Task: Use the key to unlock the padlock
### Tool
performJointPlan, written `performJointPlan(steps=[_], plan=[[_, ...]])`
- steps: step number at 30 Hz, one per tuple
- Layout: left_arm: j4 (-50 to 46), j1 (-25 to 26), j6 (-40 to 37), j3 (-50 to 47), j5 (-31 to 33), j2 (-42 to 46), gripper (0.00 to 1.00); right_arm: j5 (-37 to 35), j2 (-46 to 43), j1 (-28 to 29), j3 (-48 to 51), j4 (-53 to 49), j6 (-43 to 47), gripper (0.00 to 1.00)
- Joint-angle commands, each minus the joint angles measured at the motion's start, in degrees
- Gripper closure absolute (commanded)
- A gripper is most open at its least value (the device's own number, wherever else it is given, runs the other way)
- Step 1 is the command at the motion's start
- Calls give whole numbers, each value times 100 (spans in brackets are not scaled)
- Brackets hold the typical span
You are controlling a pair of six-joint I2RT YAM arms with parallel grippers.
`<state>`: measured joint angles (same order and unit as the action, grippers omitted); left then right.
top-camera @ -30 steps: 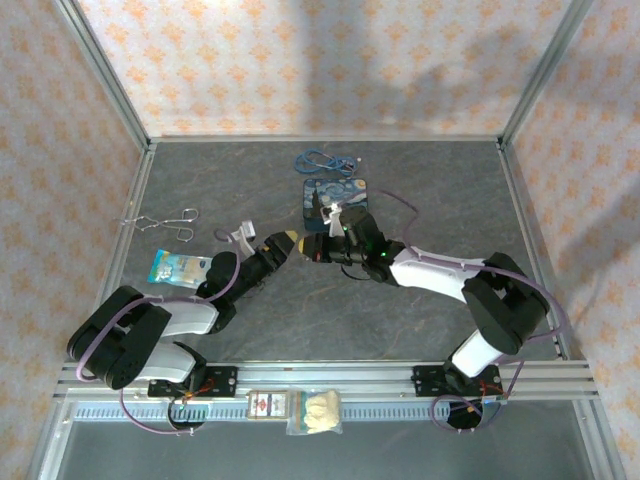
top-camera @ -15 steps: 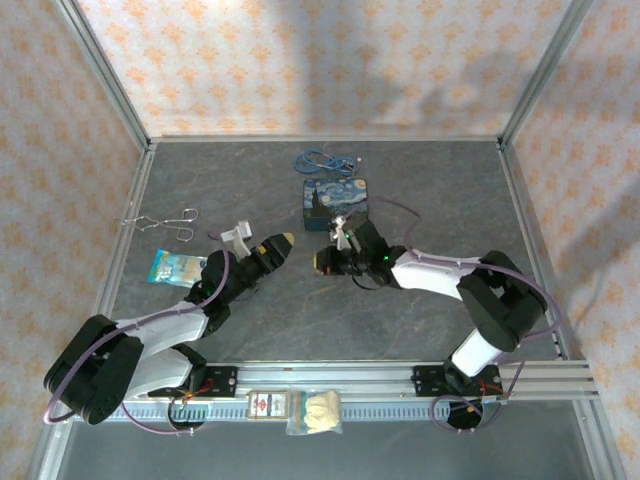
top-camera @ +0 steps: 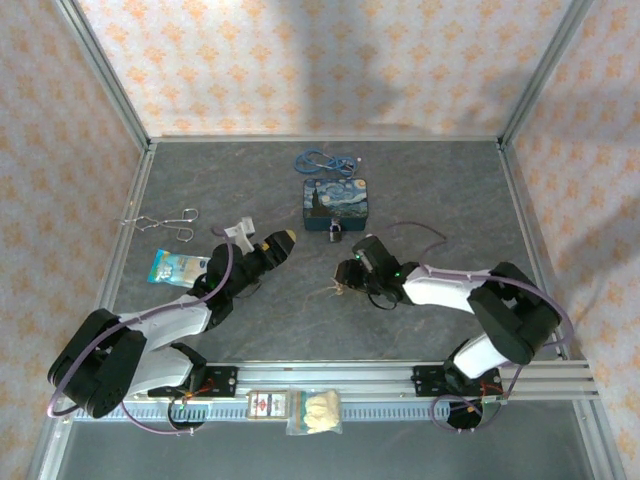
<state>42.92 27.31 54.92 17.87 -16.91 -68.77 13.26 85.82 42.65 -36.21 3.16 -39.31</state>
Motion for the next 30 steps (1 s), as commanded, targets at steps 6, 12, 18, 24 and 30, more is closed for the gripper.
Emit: performJointPlan(steps=[6,12,18,24,30], plan=[[-65,-114,-183,208,72,19,25,-778,649,507,-1000,-1536,1134,51],[-222,-138,-207,156,175,185,25,-904,1065,803,-1342,-1788,1195,51],[-275,-169,-231,99,196,272,25,-1193,1253,832,-1441,-2223,1097,63],[-281,-187,-227,70,212,324,25,-1276,1385,911,-1516,-2378,1075,72],[-362,-195,-240,16,285,447,25,-1291,1226,1184,-1535,-2340,1270,61]])
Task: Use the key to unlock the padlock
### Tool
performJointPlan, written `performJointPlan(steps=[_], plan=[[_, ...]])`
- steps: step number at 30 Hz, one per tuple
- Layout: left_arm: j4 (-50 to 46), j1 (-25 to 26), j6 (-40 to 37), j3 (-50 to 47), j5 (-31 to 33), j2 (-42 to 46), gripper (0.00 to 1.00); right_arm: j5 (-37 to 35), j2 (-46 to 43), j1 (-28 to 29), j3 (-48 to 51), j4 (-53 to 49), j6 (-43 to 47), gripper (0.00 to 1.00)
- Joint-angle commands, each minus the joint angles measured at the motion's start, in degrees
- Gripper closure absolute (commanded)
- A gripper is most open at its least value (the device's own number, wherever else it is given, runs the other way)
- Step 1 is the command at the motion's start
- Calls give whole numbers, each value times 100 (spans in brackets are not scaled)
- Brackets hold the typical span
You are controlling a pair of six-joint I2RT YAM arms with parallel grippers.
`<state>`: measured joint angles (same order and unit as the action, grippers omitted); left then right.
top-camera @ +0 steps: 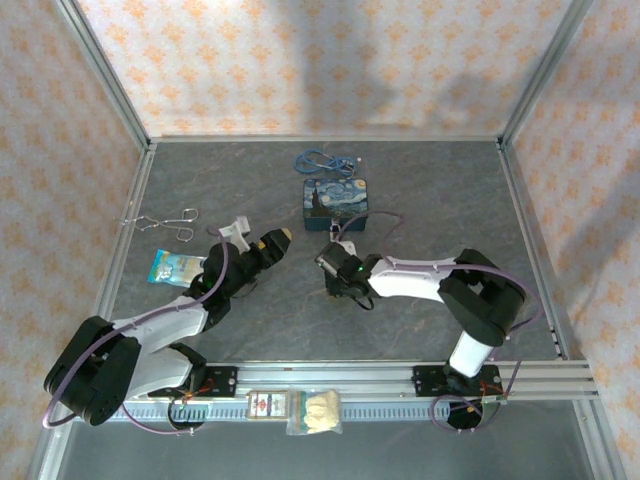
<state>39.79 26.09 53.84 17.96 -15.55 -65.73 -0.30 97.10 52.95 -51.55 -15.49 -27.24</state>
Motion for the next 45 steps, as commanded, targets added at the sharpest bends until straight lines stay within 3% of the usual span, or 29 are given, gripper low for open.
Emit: performJointPlan(steps=[1,8,16,22,32,45], plan=[[-51,-83,-125,-6,164,153,25,41,93,163,-34,-534,57,60],[-96,-96,-120,-30,182,219,25,79,-217,168,-100,-565,130,56],[-96,-99,-103,-68,198,237,25,25,177,259,-130,-662,158,57],[-103,-95,-81,-56,207,279,25,-319,595,256,-289,-913,134,66],[-90,-95,-81,-47,161,274,25,-40,507,204,-180,-425,-269,100],[481,-40,88,-73,-337,-100,26,1388,-742,-625,444,1544,-1087,100]])
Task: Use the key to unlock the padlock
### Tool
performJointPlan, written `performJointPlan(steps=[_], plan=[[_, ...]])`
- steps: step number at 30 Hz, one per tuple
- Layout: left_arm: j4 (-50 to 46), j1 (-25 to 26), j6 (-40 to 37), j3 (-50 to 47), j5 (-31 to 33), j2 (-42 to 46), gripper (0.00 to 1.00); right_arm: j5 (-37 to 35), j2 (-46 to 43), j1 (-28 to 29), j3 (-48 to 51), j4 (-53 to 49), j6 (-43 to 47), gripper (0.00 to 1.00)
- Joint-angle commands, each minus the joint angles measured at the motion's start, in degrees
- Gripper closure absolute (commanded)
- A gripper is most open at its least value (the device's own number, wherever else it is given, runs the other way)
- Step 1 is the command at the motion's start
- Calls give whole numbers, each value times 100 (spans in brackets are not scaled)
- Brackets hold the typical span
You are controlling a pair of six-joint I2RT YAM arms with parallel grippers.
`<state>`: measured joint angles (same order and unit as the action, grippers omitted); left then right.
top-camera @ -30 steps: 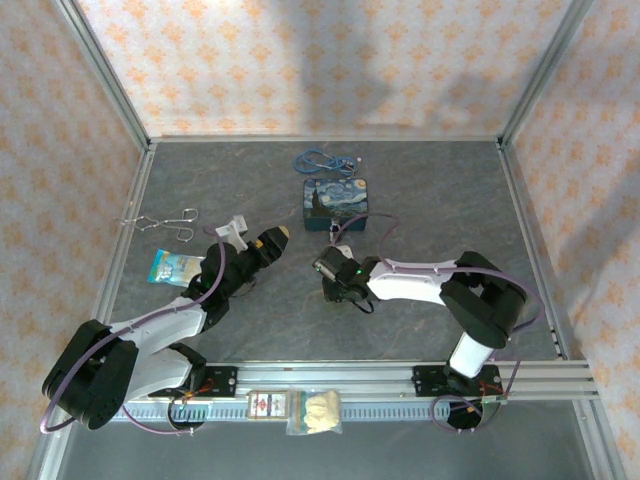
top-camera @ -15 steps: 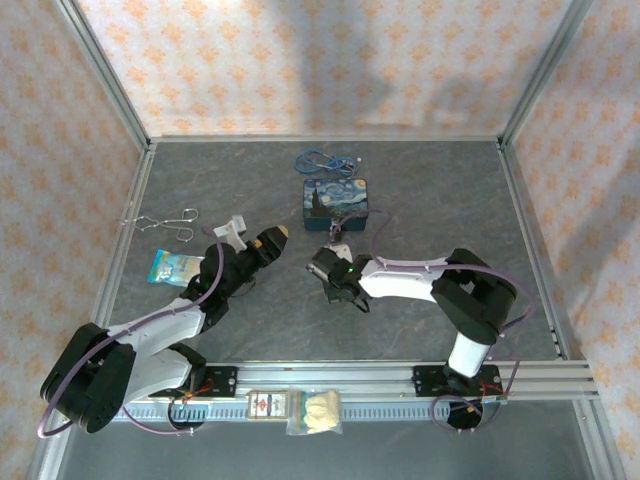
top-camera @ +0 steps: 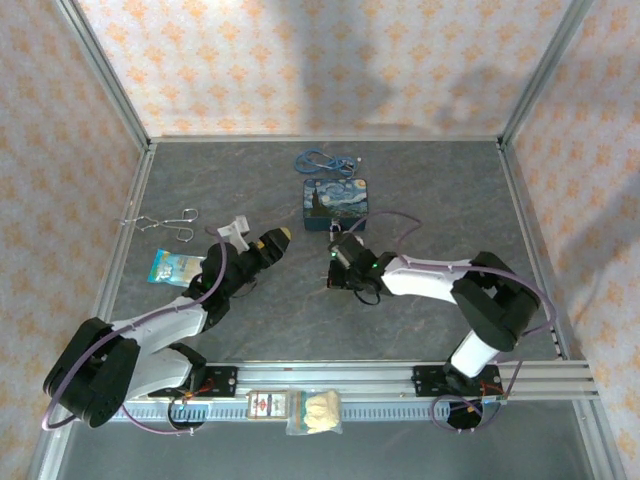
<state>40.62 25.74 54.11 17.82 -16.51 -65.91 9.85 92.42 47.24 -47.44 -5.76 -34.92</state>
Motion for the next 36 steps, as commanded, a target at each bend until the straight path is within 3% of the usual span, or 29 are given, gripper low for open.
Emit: performJointPlan(steps=[1,5,8,12,24,32,36], plan=[[442,14,62,-61,-285,-109,26,370,-320,-66,29,604,-387,100],[543,123,159,-66,-383,-264,26,184,-618,-132,151,917,-737,100],[507,250,889,-92,-261,-401,27,-246,-864,-136,273,1208,-994,100],[1194,678,1697,-217,66,-637,29,-680,-1029,-141,521,1867,-1440,100],[1896,1064,2080,-182,666,-1116,51,-717,-865,-102,770,2935,-1870,100],[2299,1109,2085,201,442,-1779,63,-642,-700,-13,688,3105,-1872,100],[2485,1166,2191,239,399,-2006,63,-738,-717,12,675,3022,-1835,100]])
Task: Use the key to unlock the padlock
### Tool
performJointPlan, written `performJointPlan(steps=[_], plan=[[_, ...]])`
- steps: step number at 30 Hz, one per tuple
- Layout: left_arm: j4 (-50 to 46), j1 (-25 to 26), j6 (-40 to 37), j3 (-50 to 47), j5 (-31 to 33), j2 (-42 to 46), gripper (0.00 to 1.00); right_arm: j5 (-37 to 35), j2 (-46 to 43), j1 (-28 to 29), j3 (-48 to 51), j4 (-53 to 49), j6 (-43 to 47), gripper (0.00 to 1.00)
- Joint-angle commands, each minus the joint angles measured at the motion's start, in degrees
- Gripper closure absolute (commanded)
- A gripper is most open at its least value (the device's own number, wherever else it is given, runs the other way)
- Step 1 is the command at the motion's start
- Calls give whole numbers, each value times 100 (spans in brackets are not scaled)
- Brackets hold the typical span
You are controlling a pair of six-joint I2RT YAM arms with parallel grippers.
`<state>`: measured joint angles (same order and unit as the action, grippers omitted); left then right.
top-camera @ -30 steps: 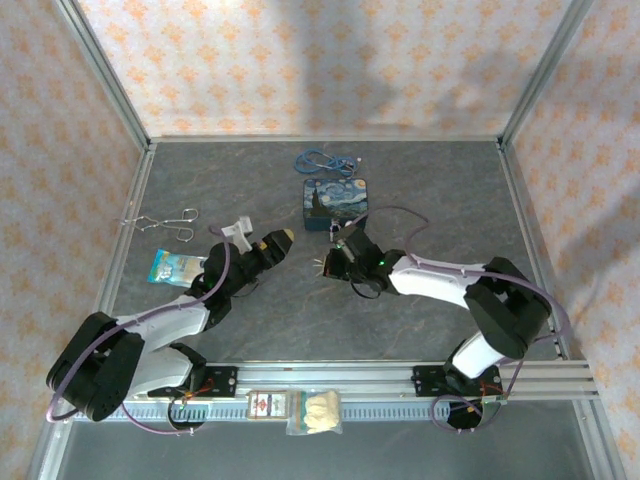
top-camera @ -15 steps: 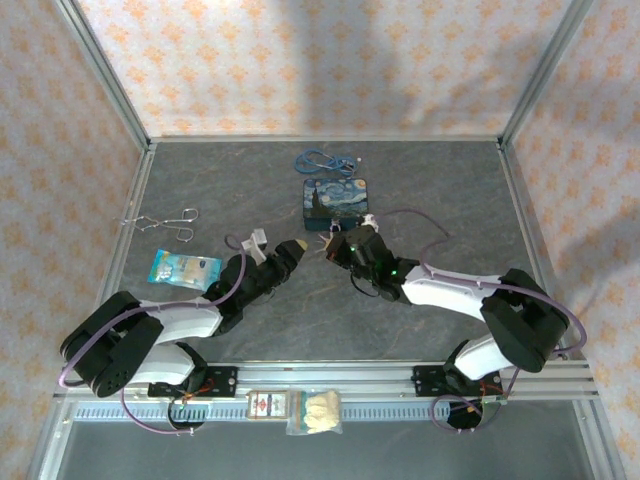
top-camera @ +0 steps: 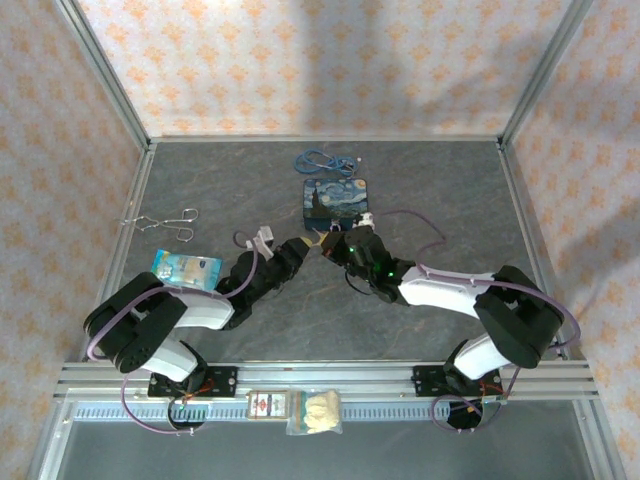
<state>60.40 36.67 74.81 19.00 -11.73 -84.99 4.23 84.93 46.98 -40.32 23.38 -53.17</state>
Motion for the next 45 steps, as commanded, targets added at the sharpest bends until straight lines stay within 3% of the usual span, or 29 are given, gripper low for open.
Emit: performJointPlan(steps=[1,5,8,18,23,26,29,34,40,45], plan=[[545,78,138,106,-75,-128,62,-186,32,34,-38,90,-3,100],[596,83,131,164,-71,-182,59,-164,76,48,-34,74,6,100],[637,95,136,209,-109,-271,64,-129,109,53,-56,93,6,100],[639,105,-2,235,-134,-320,100,-91,64,92,-86,90,208,100],[-122,-19,-900,316,-279,132,100,-558,-342,50,-287,-816,917,59],[-885,-309,-1661,557,-917,434,100,-809,-732,-101,-294,-1344,1445,47],[-1594,-633,-2387,833,-1654,602,100,-707,-1151,-295,-228,-1559,2158,44],[-2671,-878,-3674,1394,-2576,759,100,831,-1617,-576,-244,-1575,3423,47],[-3468,-911,-4718,1994,-3484,787,100,3031,-1818,-980,-200,-1120,3819,59],[-3980,-912,-5174,2246,-3758,938,100,3770,-1525,-1151,-293,-1084,3883,63]])
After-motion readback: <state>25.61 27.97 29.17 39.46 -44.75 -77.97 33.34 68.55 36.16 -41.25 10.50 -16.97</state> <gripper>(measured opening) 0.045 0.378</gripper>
